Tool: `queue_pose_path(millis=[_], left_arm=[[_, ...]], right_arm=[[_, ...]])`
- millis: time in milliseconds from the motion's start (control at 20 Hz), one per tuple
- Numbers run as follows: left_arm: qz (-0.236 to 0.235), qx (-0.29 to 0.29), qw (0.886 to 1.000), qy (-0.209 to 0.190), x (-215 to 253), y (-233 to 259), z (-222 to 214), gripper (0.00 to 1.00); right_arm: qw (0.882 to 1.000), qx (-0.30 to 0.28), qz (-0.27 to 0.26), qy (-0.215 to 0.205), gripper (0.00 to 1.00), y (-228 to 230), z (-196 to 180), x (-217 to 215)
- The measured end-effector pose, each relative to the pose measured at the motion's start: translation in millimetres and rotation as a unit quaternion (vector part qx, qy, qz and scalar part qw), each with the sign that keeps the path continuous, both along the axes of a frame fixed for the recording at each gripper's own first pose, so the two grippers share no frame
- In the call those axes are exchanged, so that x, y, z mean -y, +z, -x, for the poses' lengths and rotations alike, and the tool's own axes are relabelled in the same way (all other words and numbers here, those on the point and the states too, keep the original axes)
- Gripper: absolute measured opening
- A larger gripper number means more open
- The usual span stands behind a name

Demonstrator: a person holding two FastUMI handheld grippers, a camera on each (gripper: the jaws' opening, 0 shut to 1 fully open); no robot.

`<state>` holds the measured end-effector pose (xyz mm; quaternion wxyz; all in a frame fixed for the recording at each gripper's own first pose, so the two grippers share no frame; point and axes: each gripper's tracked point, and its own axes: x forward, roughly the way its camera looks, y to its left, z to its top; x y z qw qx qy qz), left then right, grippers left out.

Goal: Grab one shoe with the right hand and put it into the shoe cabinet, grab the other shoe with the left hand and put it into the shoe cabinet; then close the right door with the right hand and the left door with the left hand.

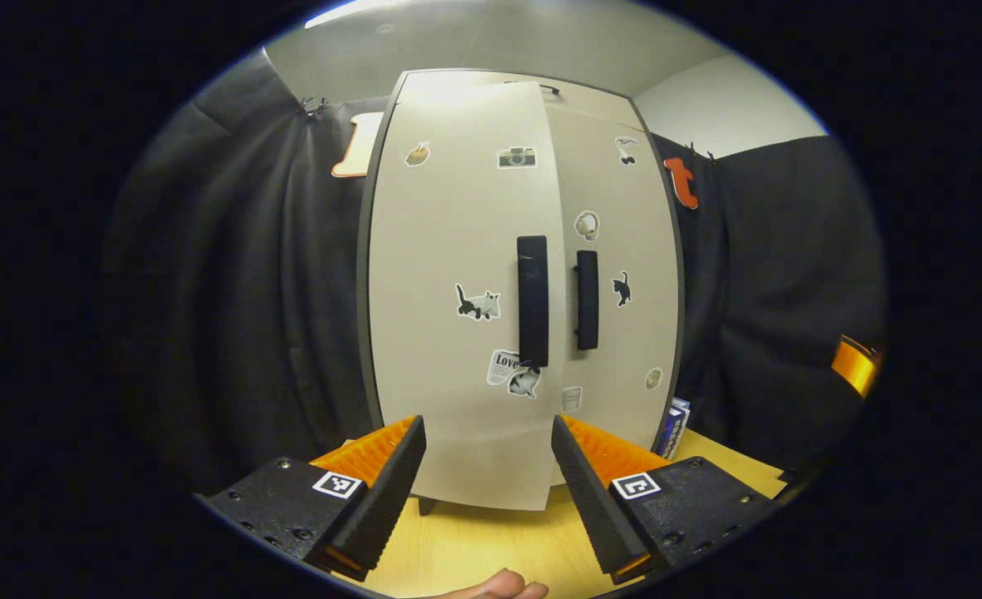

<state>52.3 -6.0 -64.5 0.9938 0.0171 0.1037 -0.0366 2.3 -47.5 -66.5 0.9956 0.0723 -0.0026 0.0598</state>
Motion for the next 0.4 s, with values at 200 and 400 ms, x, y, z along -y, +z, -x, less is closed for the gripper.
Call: queue_pose_path(millis=[200, 400], left_arm=[[-0.011, 0.008, 1.0, 0.013, 6.3, -2.9, 13.5, 0.93], [-0.014, 0.027, 0.999, 0.034, 1.7, -0.6, 26.3, 0.93]], right_arm=[[1.0, -0.017, 0.005, 0.003, 0.98, -9.5, -7.0, -2.0], [1.0, -0.018, 0.018, 0.016, 0.98, -11.5, -7.3, -10.4]])
